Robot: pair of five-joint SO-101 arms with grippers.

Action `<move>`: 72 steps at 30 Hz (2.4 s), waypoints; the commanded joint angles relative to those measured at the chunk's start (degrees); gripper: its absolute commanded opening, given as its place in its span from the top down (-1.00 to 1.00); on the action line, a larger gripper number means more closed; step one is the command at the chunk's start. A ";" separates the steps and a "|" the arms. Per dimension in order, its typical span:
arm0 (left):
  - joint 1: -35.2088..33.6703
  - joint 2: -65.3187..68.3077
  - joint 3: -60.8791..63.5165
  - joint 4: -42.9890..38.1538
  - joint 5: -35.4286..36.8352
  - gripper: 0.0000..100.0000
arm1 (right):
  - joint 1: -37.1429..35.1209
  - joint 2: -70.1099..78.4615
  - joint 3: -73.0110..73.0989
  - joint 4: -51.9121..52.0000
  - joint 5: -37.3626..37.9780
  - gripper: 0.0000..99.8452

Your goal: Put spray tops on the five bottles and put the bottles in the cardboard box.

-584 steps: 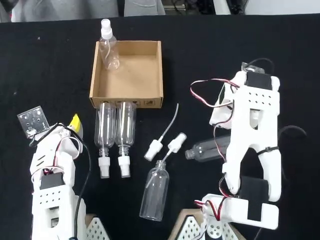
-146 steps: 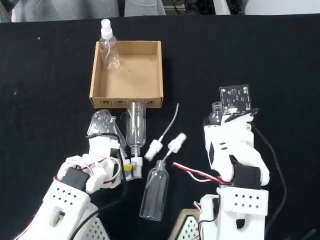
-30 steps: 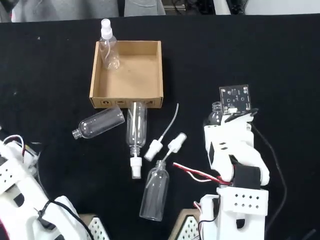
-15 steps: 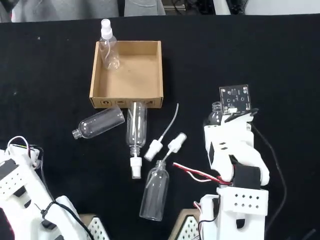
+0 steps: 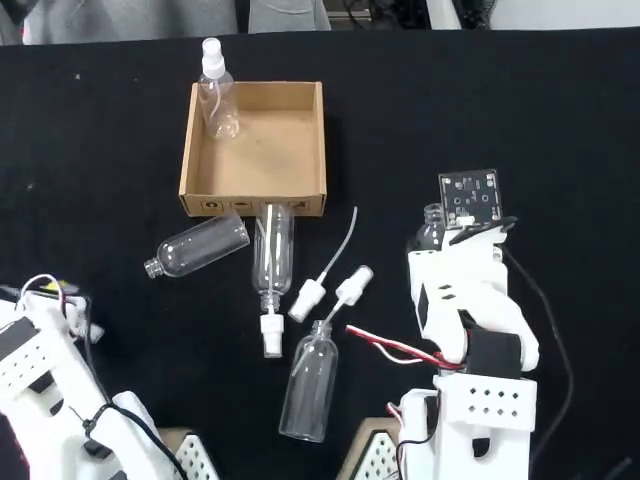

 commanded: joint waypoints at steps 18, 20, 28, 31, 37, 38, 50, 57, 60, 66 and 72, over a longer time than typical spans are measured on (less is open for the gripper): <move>0.75 -0.53 -4.09 1.32 0.09 0.65 | 1.58 -1.45 -0.48 -1.49 0.00 0.87; 1.27 -0.53 -4.09 1.32 -3.69 0.70 | 1.58 -1.45 -0.48 -1.49 0.00 0.87; 2.51 -0.53 -4.09 1.32 -11.87 0.74 | 1.58 -1.36 -0.48 -1.58 0.00 0.87; 2.42 -0.53 -4.09 1.32 -11.96 0.74 | 1.58 -1.36 -0.48 -1.58 0.00 0.87; 2.24 -0.53 -4.79 1.41 -17.41 0.74 | 1.58 -1.36 -0.40 -1.58 0.00 0.87; 2.24 -0.53 -4.79 1.41 -19.08 0.74 | 1.58 -1.36 -0.22 -1.67 0.00 0.87; 2.59 0.09 -11.21 10.20 -36.92 0.73 | 1.58 -1.36 2.24 -5.36 0.00 0.87; 2.77 0.18 -18.59 17.58 -45.54 0.72 | 1.58 -1.36 2.42 -5.36 -0.18 0.87; 2.77 0.18 -19.03 17.93 -50.55 0.64 | 1.58 -1.36 2.51 -5.36 -0.35 0.87; 2.77 0.26 -20.88 22.59 -59.08 0.64 | 1.58 -1.36 2.51 -5.36 -0.26 0.87; 2.77 1.05 -24.84 25.41 -64.97 0.64 | 1.58 -1.36 2.51 -5.36 -0.18 0.87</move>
